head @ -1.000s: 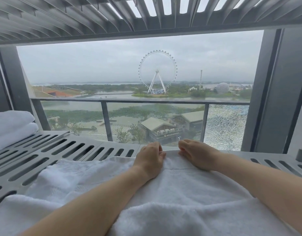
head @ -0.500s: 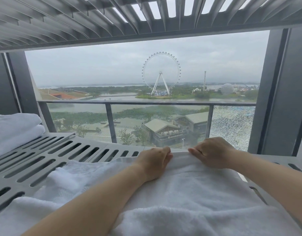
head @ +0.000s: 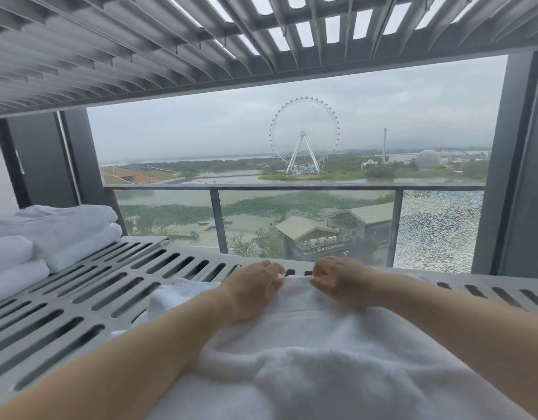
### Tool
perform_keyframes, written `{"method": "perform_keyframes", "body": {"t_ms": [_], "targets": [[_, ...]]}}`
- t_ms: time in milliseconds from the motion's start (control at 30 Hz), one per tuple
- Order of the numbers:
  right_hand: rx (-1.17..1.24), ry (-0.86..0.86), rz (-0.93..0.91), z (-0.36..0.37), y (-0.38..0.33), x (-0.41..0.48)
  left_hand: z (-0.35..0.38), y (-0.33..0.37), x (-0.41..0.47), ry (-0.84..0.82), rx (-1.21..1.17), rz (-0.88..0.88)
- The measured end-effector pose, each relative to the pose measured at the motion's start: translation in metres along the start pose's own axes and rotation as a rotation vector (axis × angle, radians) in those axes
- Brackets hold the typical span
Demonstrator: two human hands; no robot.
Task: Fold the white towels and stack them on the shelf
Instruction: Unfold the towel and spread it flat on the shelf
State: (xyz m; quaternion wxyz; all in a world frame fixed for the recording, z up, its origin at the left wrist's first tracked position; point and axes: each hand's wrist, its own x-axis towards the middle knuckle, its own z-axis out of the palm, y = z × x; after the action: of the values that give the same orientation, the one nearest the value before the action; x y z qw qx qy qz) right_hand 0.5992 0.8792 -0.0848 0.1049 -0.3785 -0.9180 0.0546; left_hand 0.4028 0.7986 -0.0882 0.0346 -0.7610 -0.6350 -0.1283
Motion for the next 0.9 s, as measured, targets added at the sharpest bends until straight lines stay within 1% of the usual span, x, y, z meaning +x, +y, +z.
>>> {"method": "perform_keyframes", "body": {"t_ms": [67,133,200,300,367,433,567,667,733,800,900], "targets": [[0.032,-0.01,-0.013,0.01,-0.025,0.011,-0.01,-0.02,-0.014,-0.002,-0.026,-0.083],[0.046,-0.007,-0.005,0.017,-0.044,0.023,-0.017,-0.041,-0.029,-0.052,-0.014,-0.161],[0.036,-0.005,0.018,0.023,-0.059,0.034,-0.02,-0.056,-0.043,-0.074,-0.053,-0.185],[0.049,0.045,0.011,0.035,-0.072,0.043,-0.015,-0.064,-0.052,-0.02,-0.12,-0.18],[0.128,0.13,-0.013,0.041,-0.074,0.043,-0.011,-0.066,-0.052,0.04,-0.18,-0.202],[0.217,0.197,-0.017,0.043,-0.07,0.04,-0.011,-0.071,-0.052,0.065,-0.204,-0.214],[0.224,0.2,-0.025,0.044,-0.066,0.036,-0.018,-0.086,-0.056,-0.031,-0.121,-0.178],[0.216,0.198,-0.025,0.045,-0.066,0.035,-0.024,-0.089,-0.06,-0.127,-0.097,-0.193],[0.228,0.212,-0.024,0.045,-0.066,0.034,-0.028,-0.087,-0.061,-0.151,-0.052,-0.194],[0.233,0.222,-0.023,0.044,-0.068,0.032,-0.034,-0.083,-0.058,-0.082,0.05,-0.175],[0.206,0.277,-0.027,0.042,-0.072,0.029,-0.05,-0.083,-0.042,0.137,0.257,-0.08]]}}
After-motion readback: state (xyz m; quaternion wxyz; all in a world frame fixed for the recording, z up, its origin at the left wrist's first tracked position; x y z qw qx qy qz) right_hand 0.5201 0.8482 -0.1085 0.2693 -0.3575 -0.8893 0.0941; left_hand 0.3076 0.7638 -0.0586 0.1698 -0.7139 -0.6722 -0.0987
